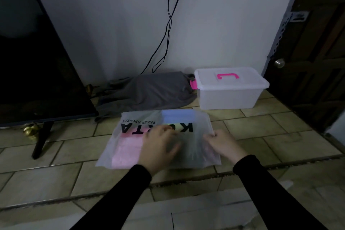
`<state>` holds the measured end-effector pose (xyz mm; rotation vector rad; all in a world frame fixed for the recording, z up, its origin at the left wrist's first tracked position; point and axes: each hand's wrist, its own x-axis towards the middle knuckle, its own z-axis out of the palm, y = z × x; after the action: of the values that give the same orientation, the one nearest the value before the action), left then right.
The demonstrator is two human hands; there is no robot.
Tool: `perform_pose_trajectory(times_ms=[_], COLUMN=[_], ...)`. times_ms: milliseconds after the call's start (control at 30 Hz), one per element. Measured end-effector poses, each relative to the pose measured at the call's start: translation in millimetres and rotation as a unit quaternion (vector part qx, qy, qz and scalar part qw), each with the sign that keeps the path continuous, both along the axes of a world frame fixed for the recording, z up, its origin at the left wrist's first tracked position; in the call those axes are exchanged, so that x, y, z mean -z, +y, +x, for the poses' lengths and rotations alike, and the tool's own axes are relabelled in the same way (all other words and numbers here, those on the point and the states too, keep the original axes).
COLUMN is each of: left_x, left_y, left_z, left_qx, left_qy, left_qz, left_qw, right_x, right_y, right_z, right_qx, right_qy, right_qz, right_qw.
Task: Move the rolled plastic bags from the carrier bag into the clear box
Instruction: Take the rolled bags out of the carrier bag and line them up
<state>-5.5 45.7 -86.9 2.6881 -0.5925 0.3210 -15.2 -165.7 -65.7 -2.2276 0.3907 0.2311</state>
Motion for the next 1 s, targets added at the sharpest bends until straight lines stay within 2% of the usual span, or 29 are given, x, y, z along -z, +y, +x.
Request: perform_pose_trajectory(times_ms=[33,100,200,300,400,467,533,600,633,667,733,767,900,1000], left_x=[6,12,13,17,14,3,-17,-36,-42,-45,-45,-48,-47,-35], left_y=[16,43,65,70,72,72,63,51,47,46,46,45,29,14], left_z=[7,19,29,38,41,41,30,15,12,13,20,22,18,10], left_qx=[-0.098,-0.266,-0.373,-0.371,-0.317,-0.315,-0.275,-0.227,-0.207,-0.203,-0.242,-0.259,-0.285,-0.288], left_qy=[0.022,0.092,0.164,0.188,0.209,0.174,0.089,-0.02,-0.062,-0.069,-0.052,-0.043,-0.003,0.064], left_qz=[0.015,-0.001,-0.118,-0.276,-0.336,-0.363,-0.418,-0.404,-0.364,-0.309,-0.22,-0.21,-0.244,-0.138], left_qw=[0.995,0.959,0.905,0.867,0.862,0.859,0.861,0.886,0.906,0.927,0.944,0.942,0.927,0.946], right_x=[1,2,0,-2,1,3,7,18,23,26,29,29,24,22], right_y=[1,3,9,17,17,13,7,2,1,2,5,6,8,8], right_z=[-2,-5,-6,-6,-7,-10,-13,-16,-17,-18,-20,-19,-13,-11], right_qx=[0.016,0.052,0.067,0.055,0.053,0.057,0.069,0.082,0.09,0.101,0.118,0.119,0.112,0.088], right_qy=[-0.014,-0.046,-0.085,-0.088,-0.09,-0.098,-0.095,-0.073,-0.057,-0.046,-0.044,-0.053,-0.075,-0.101], right_qz=[0.008,0.038,0.04,0.007,-0.018,-0.026,-0.022,0.003,0.019,0.038,0.06,0.061,0.054,0.004], right_qw=[1.0,0.997,0.993,0.995,0.994,0.993,0.993,0.994,0.994,0.993,0.99,0.99,0.989,0.991])
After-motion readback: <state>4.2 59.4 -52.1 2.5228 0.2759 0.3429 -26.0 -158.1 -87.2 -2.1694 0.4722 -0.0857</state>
